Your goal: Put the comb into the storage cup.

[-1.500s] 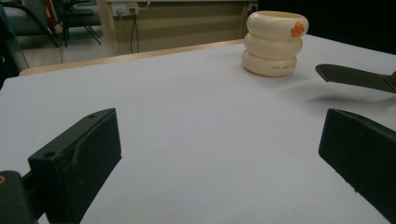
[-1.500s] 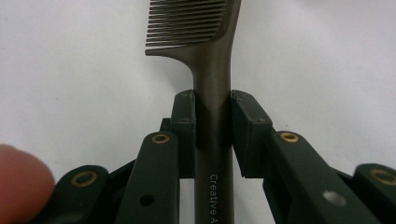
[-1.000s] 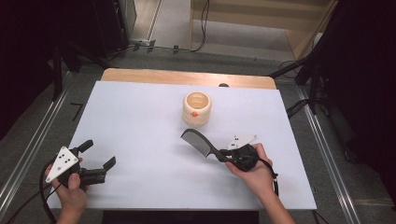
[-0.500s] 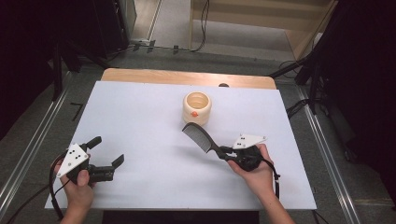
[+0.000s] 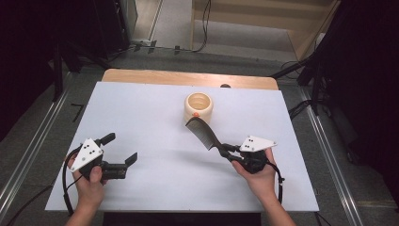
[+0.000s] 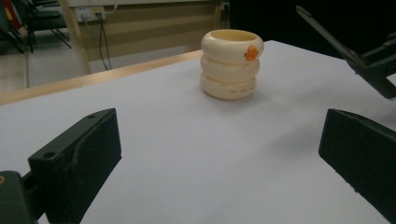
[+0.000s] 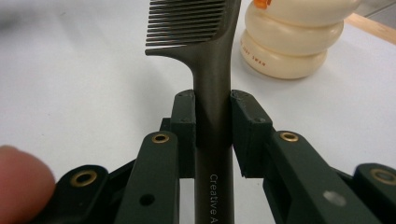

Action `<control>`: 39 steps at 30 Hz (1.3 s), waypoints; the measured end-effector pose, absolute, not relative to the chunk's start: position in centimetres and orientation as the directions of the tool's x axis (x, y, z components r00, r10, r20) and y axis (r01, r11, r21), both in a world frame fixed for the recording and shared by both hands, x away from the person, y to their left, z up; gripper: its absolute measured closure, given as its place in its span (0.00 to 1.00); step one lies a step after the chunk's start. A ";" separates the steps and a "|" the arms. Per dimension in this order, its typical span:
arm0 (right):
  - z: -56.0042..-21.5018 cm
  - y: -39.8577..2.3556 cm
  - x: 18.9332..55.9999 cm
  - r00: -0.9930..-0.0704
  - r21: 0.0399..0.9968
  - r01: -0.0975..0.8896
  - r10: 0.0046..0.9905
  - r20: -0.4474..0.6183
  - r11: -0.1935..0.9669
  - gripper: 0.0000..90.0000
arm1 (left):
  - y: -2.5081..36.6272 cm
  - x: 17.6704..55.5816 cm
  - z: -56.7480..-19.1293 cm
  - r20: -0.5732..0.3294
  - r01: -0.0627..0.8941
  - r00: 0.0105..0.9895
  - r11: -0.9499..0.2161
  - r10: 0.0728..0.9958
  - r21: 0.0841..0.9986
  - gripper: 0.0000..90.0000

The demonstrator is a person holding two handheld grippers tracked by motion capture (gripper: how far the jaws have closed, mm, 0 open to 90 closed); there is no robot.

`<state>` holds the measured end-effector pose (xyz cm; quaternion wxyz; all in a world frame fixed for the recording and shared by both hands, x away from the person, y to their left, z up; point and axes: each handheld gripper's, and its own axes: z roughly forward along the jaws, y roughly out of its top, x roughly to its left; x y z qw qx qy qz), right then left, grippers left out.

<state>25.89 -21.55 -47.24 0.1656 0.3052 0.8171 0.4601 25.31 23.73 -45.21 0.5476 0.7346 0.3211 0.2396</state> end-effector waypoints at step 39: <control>-47.6 -20.7 25.4 -0.805 0.904 0.270 0.593 0.024 0.330 0.78 | 15.4 27.7 -43.2 -0.074 0.222 0.790 -0.171 0.608 0.960 0.01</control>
